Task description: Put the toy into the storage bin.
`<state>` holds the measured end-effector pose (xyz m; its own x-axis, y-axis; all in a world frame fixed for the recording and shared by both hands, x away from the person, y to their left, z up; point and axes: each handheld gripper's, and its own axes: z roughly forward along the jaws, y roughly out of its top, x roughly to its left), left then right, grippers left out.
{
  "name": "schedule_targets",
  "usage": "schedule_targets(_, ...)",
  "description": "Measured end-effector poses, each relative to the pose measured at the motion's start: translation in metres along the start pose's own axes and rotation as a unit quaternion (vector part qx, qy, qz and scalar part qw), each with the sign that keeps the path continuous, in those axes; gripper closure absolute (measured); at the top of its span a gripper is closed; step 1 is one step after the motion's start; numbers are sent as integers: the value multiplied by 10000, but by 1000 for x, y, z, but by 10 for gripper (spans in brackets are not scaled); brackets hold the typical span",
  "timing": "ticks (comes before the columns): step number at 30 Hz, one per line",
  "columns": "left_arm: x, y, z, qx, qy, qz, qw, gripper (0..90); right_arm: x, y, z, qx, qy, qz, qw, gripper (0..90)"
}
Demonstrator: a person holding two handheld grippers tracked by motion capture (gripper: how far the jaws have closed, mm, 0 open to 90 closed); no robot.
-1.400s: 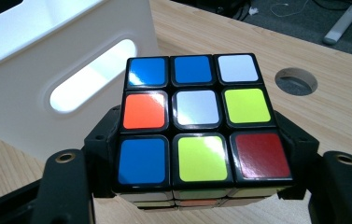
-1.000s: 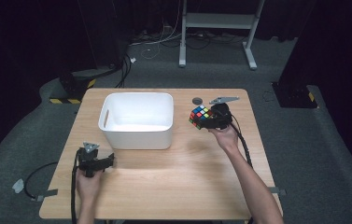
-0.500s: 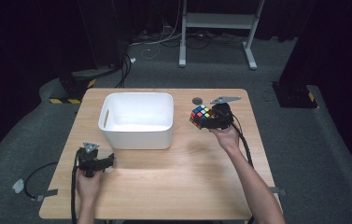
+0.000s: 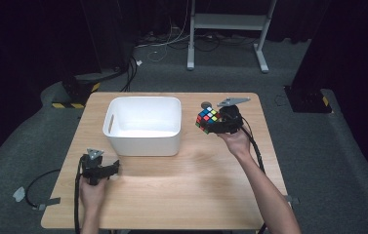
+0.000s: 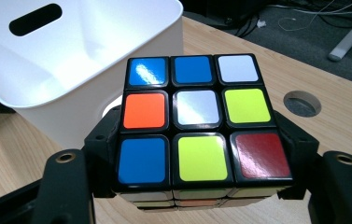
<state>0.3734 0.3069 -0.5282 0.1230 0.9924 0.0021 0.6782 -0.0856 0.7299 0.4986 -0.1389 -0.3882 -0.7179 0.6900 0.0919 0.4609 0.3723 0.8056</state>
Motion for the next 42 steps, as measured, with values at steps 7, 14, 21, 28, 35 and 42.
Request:
schedule_targets(7,0,0,0,0,0,-1,10000,155,4,11,-4,6,-7,-81,10000,335)
schedule_targets(14,0,0,0,2,-2,-3,10000,155,11,22,-4,24,114,-158,9998,336)
schedule_targets(21,0,0,0,2,-2,-4,10000,155,20,32,-3,40,164,-249,9995,336)
schedule_targets(28,0,0,0,2,-3,-4,10000,155,30,45,-1,34,301,-361,9989,336)
schedule_targets(35,0,0,0,2,-3,-5,10000,155,36,56,1,-14,344,-474,9983,336)
schedule_targets(42,0,0,0,2,-3,-4,10000,155,39,63,2,-33,390,-493,9980,336)
